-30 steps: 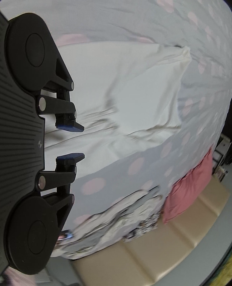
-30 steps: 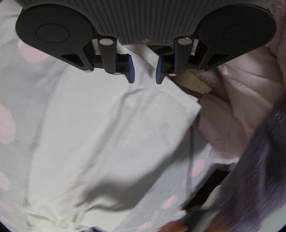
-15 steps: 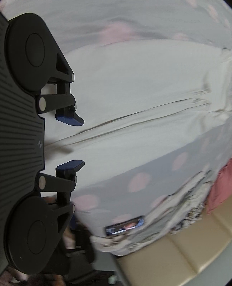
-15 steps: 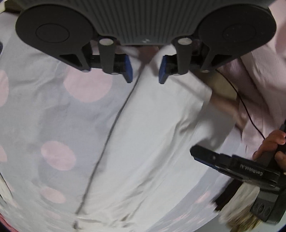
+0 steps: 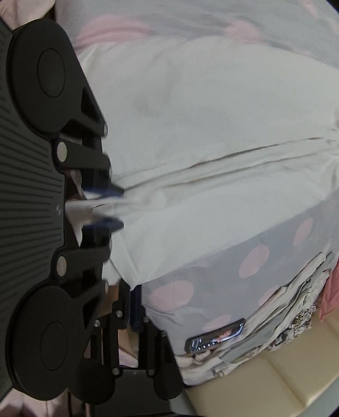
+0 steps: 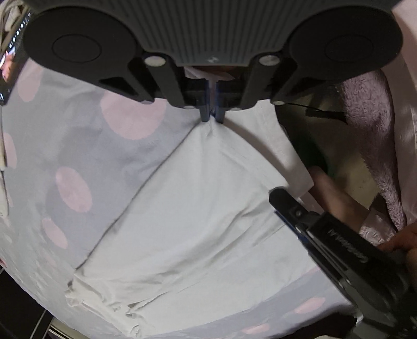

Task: Fold clothes

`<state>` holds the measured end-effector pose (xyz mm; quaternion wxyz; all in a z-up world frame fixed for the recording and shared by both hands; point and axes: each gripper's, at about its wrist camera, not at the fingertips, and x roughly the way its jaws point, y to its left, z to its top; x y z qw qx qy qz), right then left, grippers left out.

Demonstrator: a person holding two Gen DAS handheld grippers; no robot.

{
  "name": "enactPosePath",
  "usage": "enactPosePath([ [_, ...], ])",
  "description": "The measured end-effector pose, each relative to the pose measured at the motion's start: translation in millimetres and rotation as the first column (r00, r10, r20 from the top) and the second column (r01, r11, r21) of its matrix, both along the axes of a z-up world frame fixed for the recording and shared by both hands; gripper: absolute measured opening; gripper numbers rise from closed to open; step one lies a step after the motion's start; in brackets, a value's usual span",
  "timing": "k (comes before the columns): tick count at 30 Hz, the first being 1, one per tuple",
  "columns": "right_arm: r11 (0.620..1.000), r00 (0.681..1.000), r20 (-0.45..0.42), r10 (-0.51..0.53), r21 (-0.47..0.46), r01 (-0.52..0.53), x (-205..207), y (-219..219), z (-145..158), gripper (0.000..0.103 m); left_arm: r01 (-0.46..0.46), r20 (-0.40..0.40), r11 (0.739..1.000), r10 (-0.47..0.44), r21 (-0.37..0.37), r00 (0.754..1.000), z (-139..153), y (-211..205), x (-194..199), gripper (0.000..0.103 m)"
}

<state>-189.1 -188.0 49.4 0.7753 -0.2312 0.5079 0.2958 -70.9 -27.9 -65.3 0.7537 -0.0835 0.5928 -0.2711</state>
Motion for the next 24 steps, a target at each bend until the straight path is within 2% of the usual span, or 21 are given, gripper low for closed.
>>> enactPosePath([
  [6, 0.999, 0.999, -0.033, -0.033, 0.037, 0.034, 1.6, -1.5, 7.1, 0.003, -0.022, -0.057, 0.999, 0.019, -0.046, 0.998, -8.9, 3.4, 4.5, 0.003],
  [11, 1.000, 0.998, -0.069, -0.007, 0.009, 0.008, -4.1, 1.9, -5.1, 0.001, -0.013, -0.052, 1.000, 0.013, 0.000, 0.999, -9.6, 6.3, 4.1, 0.003],
  [14, 1.000, 0.997, -0.071, -0.017, 0.015, 0.018, -2.9, -0.8, -4.3, 0.002, 0.049, -0.037, 0.998, -0.047, 0.048, 0.998, -2.4, 0.6, -2.2, 0.004],
  [16, 0.999, 0.997, -0.066, -0.031, 0.032, 0.033, -2.9, -4.4, 1.1, 0.005, 0.103, -0.027, 0.992, -0.101, 0.075, 0.995, 5.3, -1.4, -8.5, 0.009],
  [18, 0.997, 0.997, -0.057, -0.055, 0.056, 0.058, -0.2, -8.6, 8.0, 0.006, 0.123, 0.003, 0.990, -0.124, 0.072, 0.992, 17.0, 1.8, -12.1, 0.018],
  [21, 0.992, 0.995, -0.038, -0.091, 0.081, 0.093, 10.1, -13.2, 15.2, 0.006, 0.106, 0.047, 0.992, -0.109, 0.067, 0.993, 34.0, 9.3, -2.9, 0.023],
  [24, 0.988, 0.992, -0.025, -0.125, 0.089, 0.127, 26.6, -16.8, 18.9, 0.006, 0.077, 0.087, 0.991, -0.086, 0.108, 0.992, 47.6, 17.7, 16.7, 0.026],
])
